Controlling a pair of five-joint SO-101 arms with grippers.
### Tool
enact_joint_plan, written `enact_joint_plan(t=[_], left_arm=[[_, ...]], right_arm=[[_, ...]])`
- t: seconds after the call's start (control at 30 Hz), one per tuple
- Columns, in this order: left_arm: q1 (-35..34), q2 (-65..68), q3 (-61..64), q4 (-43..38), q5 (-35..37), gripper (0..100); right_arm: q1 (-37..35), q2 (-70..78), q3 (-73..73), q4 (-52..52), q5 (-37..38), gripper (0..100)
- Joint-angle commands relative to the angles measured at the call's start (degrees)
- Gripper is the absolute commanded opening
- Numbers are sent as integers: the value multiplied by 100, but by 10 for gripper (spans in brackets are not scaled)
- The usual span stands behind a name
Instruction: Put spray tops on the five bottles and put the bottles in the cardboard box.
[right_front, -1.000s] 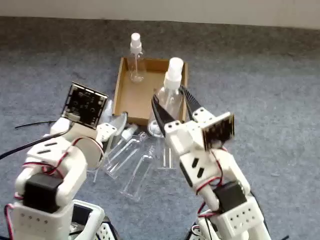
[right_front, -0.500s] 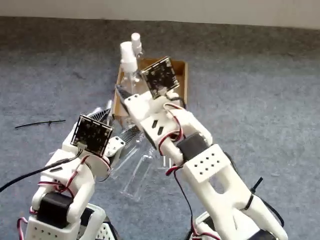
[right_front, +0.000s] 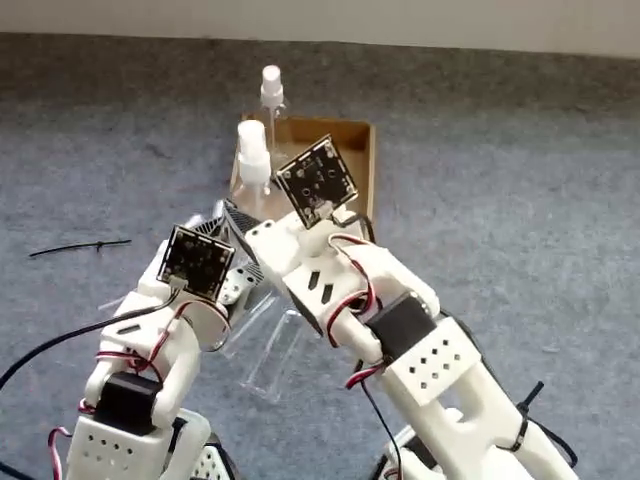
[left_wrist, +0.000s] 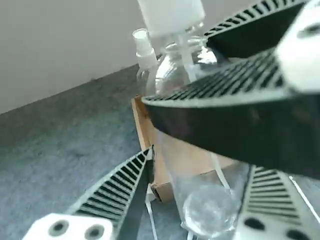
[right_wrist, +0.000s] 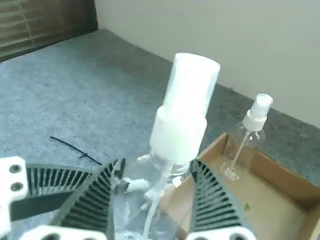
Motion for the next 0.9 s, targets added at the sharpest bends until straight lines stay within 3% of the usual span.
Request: enact_joint_plan(t=[0.0,0.23,0.37,0.6,0.7,0.87], left_arm=[[-127,-57,-31,-132,9,274],[-92,-110,-31,-123,18,274],[-84,-110,-66,-70,26,273],[-189,-110,-365,246,0,273],[-620,-48,-382,229,-9,273],[-1631,101,-382,-527,-9,273]], right_arm=[[-31,-259,-48,127,0,5],[338,-198,-48,48,9,5],[576,-57,-66,-664,211,5],[752,1780,-338,-1648,571,5],[804,2431,-585,-1965,536,5],[787,3073,-778,-2457,527,5]])
